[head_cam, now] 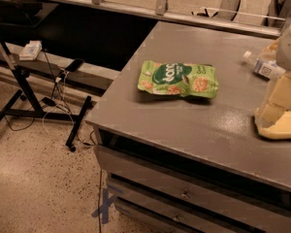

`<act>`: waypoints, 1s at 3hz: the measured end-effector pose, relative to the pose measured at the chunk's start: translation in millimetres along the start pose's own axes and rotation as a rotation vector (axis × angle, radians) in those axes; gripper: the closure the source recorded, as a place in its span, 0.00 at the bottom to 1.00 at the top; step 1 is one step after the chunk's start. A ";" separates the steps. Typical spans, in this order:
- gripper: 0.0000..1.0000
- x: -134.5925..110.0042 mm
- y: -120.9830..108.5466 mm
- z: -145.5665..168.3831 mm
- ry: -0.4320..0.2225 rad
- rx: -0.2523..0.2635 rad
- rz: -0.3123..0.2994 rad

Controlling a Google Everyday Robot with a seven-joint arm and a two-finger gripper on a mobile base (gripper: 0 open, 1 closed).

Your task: Pick sponge

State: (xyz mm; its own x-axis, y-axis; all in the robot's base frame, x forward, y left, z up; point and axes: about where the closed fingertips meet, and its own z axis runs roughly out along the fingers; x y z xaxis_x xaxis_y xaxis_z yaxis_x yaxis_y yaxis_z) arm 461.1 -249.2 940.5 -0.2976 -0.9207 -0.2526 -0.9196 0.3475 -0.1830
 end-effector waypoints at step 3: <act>0.00 74.3 -6.2 53.0 -0.007 -0.027 0.039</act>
Offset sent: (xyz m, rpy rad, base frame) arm -0.0047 -0.0778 -0.0820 0.0191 0.0381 -0.0391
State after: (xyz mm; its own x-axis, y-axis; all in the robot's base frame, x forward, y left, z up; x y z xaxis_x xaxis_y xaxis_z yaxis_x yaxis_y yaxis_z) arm 458.3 -310.3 872.5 -0.3318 -0.9050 -0.2662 -0.9138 0.3784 -0.1473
